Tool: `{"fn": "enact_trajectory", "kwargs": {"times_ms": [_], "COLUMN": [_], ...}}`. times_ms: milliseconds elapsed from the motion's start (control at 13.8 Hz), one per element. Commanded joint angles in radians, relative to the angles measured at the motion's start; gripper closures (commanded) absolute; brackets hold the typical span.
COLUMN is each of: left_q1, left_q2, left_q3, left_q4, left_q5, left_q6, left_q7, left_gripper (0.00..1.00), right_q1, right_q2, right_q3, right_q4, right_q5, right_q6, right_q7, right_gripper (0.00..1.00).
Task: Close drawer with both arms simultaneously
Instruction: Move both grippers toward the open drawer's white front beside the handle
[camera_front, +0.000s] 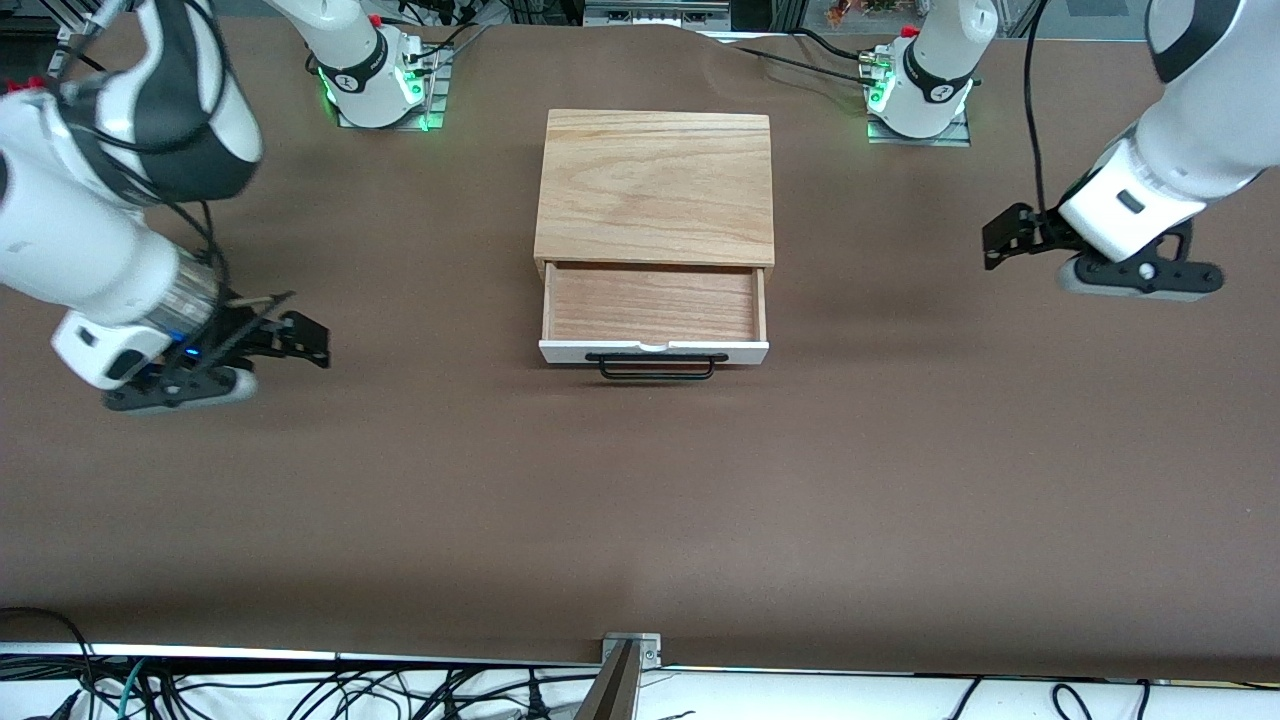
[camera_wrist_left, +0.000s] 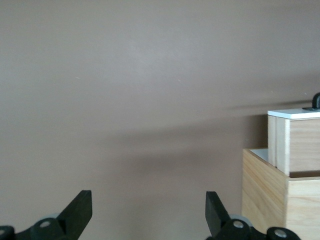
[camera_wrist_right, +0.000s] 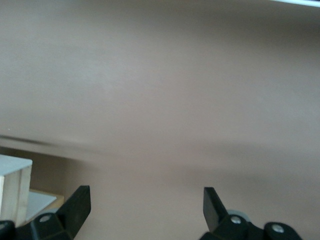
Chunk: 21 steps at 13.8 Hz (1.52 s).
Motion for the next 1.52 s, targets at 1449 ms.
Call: {"fn": "enact_trajectory", "kwargs": {"times_ms": [1449], "left_q1": [-0.320], "left_q2": [0.524], "left_q3": [-0.034], "left_q4": [0.047], "left_q5": [-0.473], "left_q6": [0.643], "left_q7": [0.000], "left_gripper": [0.00], "right_q1": [0.307], "right_q2": [0.394], "right_q3": [0.018], "right_q4": [0.137], "right_q5": [0.422], "right_q6": [0.279], "right_q7": [0.009], "right_gripper": [0.00]}}
